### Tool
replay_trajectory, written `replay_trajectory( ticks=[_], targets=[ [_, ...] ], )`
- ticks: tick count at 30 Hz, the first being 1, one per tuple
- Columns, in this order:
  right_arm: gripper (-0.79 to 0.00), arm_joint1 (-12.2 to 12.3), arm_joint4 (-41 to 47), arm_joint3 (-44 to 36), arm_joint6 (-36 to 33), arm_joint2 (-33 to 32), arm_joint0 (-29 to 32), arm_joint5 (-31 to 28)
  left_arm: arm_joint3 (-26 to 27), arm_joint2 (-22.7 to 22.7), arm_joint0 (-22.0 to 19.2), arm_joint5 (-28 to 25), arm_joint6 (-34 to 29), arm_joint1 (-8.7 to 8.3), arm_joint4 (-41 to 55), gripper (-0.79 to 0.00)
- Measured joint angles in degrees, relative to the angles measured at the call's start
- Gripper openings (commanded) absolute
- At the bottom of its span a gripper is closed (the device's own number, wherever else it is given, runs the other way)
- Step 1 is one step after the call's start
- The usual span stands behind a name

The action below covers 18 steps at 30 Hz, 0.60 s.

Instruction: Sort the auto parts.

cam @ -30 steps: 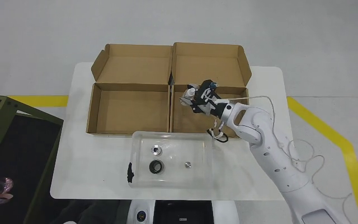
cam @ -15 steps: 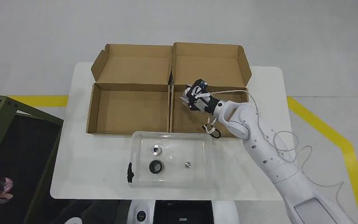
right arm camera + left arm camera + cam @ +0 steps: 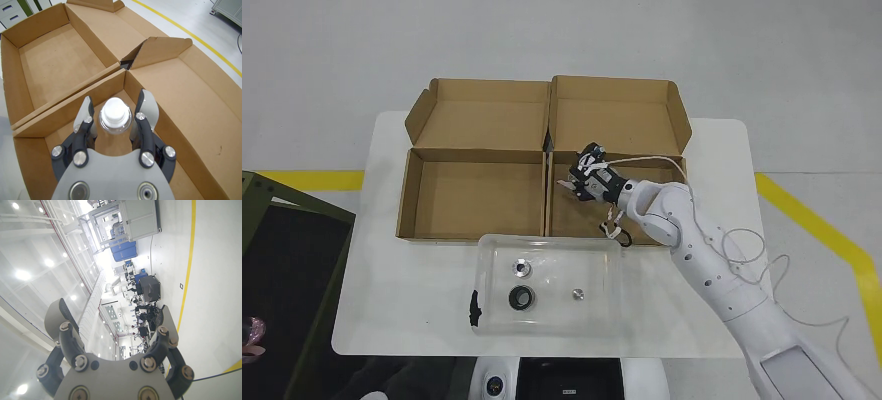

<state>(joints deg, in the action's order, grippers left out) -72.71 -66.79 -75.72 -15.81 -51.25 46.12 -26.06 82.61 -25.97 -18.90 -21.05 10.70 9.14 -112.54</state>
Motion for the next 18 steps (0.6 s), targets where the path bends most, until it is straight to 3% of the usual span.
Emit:
replay_trajectory(
  ticks=[7,18],
  targets=[
    [0.000,1.3,-2.7,-8.5,-2.8,-3.4,3.4,-1.4,0.0,0.0,0.0,0.0,0.0,0.00,0.0,0.000],
    [0.000,3.8,-3.0,-25.6,-14.7,-10.0,10.6,-7.5,0.0,0.0,0.0,0.0,0.0,0.00,0.0,0.000]
  ],
)
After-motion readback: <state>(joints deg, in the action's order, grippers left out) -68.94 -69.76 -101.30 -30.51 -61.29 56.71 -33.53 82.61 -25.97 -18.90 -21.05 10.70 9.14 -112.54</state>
